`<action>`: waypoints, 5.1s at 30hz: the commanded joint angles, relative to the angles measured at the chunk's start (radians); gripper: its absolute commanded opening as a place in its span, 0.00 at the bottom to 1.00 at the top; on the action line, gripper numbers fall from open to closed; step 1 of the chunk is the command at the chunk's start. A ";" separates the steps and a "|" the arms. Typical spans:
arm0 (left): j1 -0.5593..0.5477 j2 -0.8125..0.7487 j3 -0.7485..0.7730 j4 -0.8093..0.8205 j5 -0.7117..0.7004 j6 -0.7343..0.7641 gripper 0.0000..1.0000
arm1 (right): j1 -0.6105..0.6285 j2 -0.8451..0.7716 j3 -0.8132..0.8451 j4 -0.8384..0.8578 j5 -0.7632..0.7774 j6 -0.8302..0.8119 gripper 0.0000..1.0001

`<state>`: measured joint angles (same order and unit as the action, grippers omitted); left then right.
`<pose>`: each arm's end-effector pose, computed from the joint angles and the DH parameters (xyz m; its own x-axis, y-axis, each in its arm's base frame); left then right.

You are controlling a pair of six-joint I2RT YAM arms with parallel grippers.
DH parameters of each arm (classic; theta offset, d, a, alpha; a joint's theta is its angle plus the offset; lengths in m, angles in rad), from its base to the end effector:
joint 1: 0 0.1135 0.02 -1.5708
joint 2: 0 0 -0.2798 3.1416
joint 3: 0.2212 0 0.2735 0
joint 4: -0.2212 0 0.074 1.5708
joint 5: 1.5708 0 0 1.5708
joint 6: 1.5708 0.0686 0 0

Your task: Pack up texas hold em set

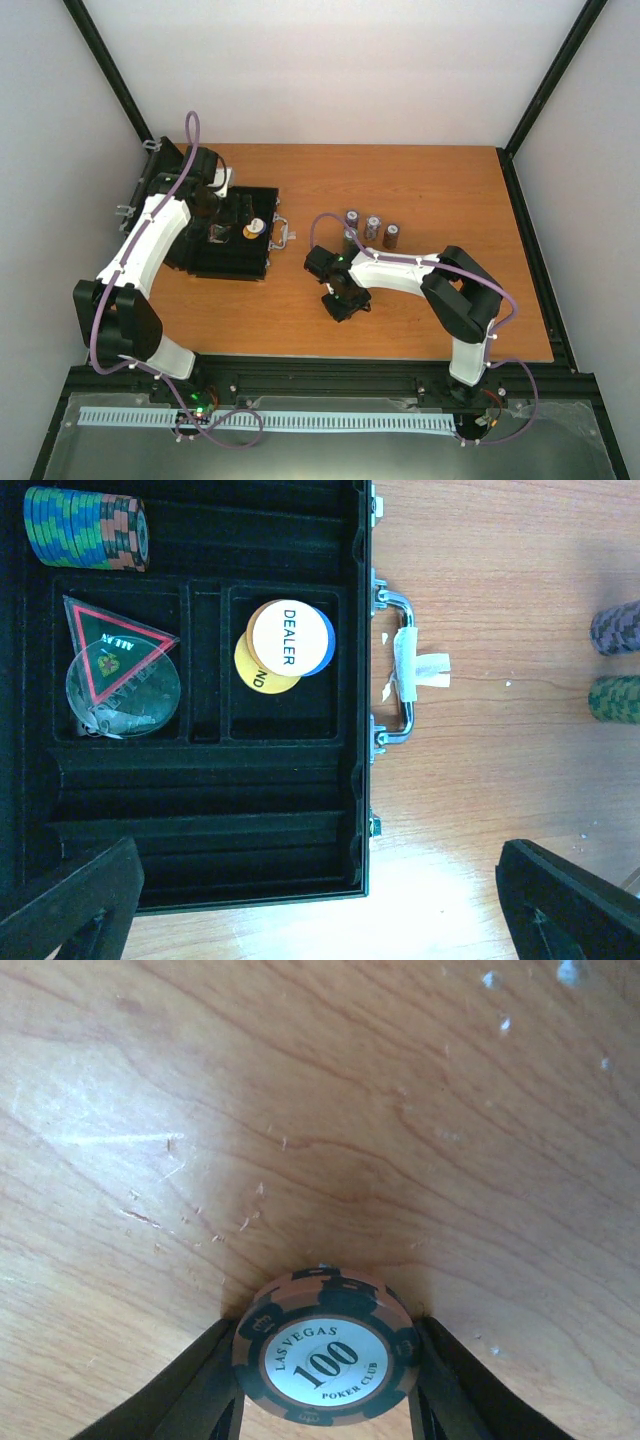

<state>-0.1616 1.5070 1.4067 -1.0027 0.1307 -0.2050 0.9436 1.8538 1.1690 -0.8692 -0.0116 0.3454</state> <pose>0.3319 -0.0632 0.2990 -0.9068 -0.0567 -0.4178 0.0337 0.9780 -0.2057 0.2019 0.2799 0.1173 -0.8263 -0.5631 -0.0119 -0.5632 0.8261 0.0166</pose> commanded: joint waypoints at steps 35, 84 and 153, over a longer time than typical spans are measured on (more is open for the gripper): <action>0.004 -0.154 -0.273 0.270 0.218 -0.050 1.00 | -0.215 0.083 0.559 -0.044 -0.172 0.084 0.22; -0.112 -0.157 -0.703 1.555 0.168 -0.307 1.00 | -0.333 0.392 1.092 0.128 -0.630 0.481 0.22; -0.109 -0.102 -0.457 1.215 0.271 -0.141 0.01 | -0.379 0.391 1.175 0.179 -0.739 0.532 1.00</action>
<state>-0.2810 1.4464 0.8955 0.3401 0.3557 -0.4210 0.5896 2.2303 2.2711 -0.6930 -0.7452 0.8799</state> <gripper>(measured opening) 0.085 0.997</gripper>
